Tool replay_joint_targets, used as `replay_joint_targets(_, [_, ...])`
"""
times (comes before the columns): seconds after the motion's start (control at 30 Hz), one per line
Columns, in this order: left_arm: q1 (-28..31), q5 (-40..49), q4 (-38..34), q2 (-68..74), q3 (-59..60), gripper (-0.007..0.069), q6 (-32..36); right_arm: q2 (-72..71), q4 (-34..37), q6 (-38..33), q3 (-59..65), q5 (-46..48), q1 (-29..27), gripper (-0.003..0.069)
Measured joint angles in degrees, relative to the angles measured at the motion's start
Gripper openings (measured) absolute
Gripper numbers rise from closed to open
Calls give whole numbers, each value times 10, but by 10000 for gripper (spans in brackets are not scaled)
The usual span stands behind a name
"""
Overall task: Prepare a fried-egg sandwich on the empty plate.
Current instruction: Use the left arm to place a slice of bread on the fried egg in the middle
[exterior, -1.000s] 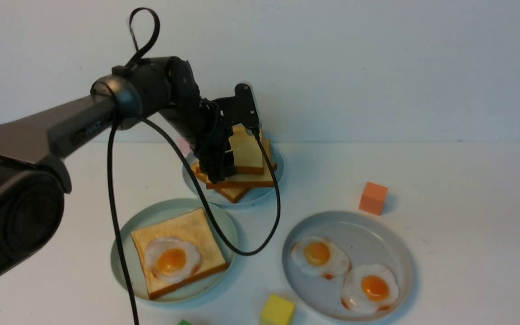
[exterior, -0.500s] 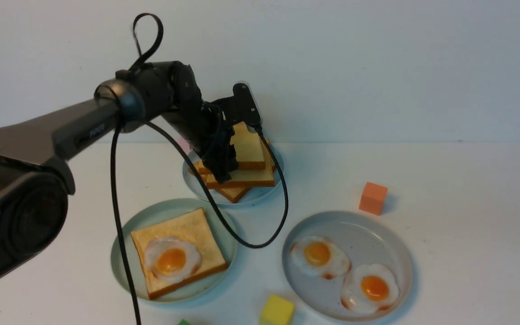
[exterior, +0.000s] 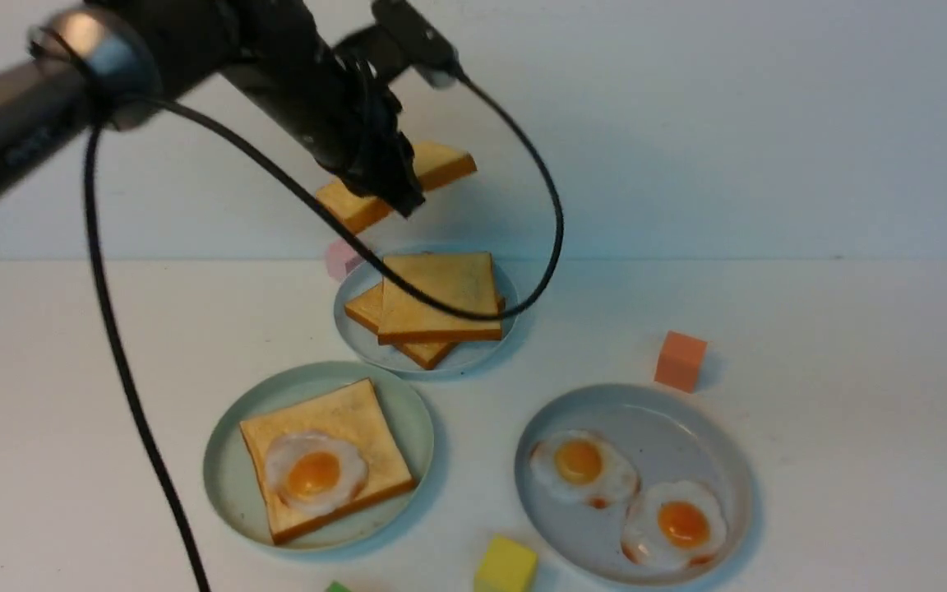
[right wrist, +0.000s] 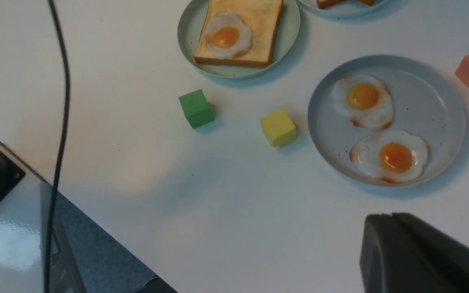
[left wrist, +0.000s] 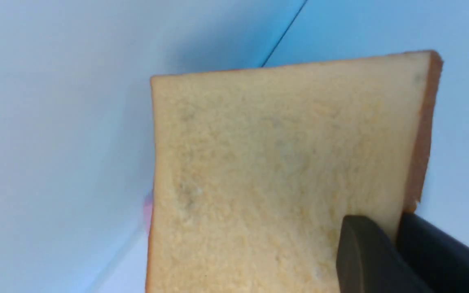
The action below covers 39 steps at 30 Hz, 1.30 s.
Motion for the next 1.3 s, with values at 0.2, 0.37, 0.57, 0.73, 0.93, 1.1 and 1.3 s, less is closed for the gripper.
replay_joint_targets(0.2, [-75,42,152,-148,166,67,-123,0,-10,0,0,0,0,34])
replay_joint_targets(0.37, [-119,-5,176,-223,368,61,-165,0,-19,0,4,-4,0,35])
replay_joint_targets(0.57, [-122,-138,203,-244,531,59,-162,0,-24,0,17,-41,0,39])
replay_joint_targets(0.73, [-122,-233,207,-230,580,59,-128,0,-20,0,22,-59,0,43])
replay_joint_targets(0.93, [-122,-275,231,-198,582,59,-124,0,-19,0,22,-60,0,43])
replay_joint_targets(1.1, [-122,-286,271,-158,582,58,-124,0,-14,0,22,-60,0,45])
replay_joint_targets(1.3, [-122,-292,275,-146,582,57,-129,0,-2,-2,22,-60,0,48])
